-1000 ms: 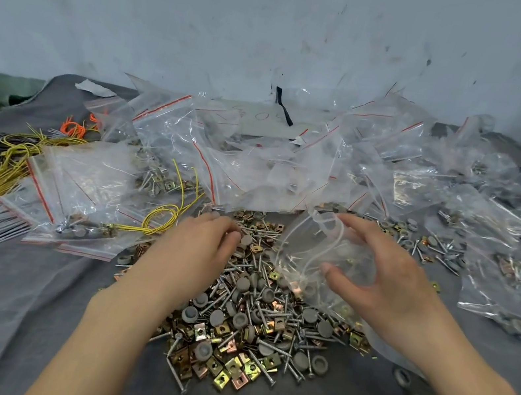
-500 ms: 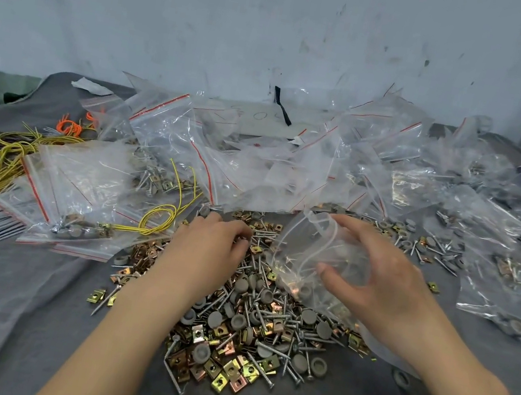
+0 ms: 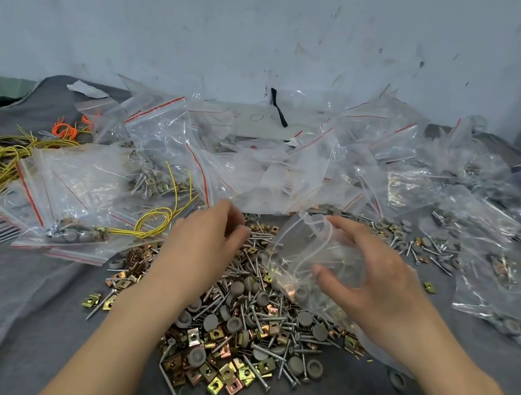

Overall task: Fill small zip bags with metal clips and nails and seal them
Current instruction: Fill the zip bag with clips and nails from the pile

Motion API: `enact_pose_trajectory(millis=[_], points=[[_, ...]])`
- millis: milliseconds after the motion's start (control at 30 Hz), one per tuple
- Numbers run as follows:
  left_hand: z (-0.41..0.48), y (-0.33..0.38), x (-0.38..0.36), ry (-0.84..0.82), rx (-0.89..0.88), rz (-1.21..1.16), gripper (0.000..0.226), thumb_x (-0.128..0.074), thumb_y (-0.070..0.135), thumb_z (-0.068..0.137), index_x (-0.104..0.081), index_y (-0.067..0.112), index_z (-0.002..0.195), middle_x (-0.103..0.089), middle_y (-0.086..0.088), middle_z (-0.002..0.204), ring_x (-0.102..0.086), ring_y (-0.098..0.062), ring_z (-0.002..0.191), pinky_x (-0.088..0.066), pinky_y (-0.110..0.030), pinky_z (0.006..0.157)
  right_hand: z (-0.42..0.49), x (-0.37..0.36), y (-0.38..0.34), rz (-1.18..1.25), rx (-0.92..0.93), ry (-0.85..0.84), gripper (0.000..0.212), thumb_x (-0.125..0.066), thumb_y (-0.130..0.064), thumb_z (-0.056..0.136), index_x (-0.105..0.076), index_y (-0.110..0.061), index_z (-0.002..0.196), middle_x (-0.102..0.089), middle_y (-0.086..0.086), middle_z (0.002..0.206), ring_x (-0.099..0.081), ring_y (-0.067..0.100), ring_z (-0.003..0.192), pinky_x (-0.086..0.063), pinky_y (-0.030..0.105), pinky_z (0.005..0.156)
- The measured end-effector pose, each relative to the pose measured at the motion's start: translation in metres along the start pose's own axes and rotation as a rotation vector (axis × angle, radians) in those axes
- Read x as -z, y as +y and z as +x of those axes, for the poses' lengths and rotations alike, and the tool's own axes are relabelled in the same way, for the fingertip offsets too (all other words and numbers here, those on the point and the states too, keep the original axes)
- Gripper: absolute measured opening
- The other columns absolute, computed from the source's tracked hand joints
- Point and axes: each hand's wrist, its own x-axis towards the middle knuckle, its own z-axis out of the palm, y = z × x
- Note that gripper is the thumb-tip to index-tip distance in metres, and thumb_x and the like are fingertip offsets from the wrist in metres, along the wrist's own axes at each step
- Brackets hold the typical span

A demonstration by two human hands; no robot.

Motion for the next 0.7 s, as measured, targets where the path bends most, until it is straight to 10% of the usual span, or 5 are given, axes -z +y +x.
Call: enact_pose_trajectory(millis=[167,400,700], points=[[0.002,0.017,0.003,-0.034,-0.059,-0.317,0.008,-0.062,0.032,0.095,-0.069,0.031,0.101,-0.067,0.015,0.082,-0.059,0.006,0.072,-0.041,-0.007,0.062,0.001,-0.001,0.001,-0.001,0.027,0.003,0.066,-0.06,-0.062,0.081,-0.03,-0.055,0.14,-0.041,-0.043,0.112,-0.046,-0.008,0.119,-0.038,0.021,0.098],[-0.001,0.032,0.006,-0.22,-0.144,-0.516,0.025,-0.056,0.015,0.099,-0.067,0.027,0.118,-0.075,0.017,0.098,-0.066,0.004,0.094,-0.048,-0.013,0.087,0.001,-0.002,0.003,0.016,0.022,0.039,0.065,-0.062,-0.061,0.081,-0.032,-0.053,0.139,-0.046,-0.041,0.113,-0.047,-0.008,0.118,-0.04,0.023,0.097],[0.001,-0.012,0.01,-0.036,-0.066,0.056,0.026,-0.048,0.028,0.101,-0.063,0.027,0.122,-0.069,0.01,0.104,-0.059,-0.003,0.081,-0.043,-0.022,0.07,0.0,0.002,0.002,0.018,0.015,0.019,0.062,-0.062,-0.059,0.083,-0.027,-0.058,0.135,-0.037,-0.046,0.109,-0.04,-0.016,0.114,-0.035,0.021,0.096]])
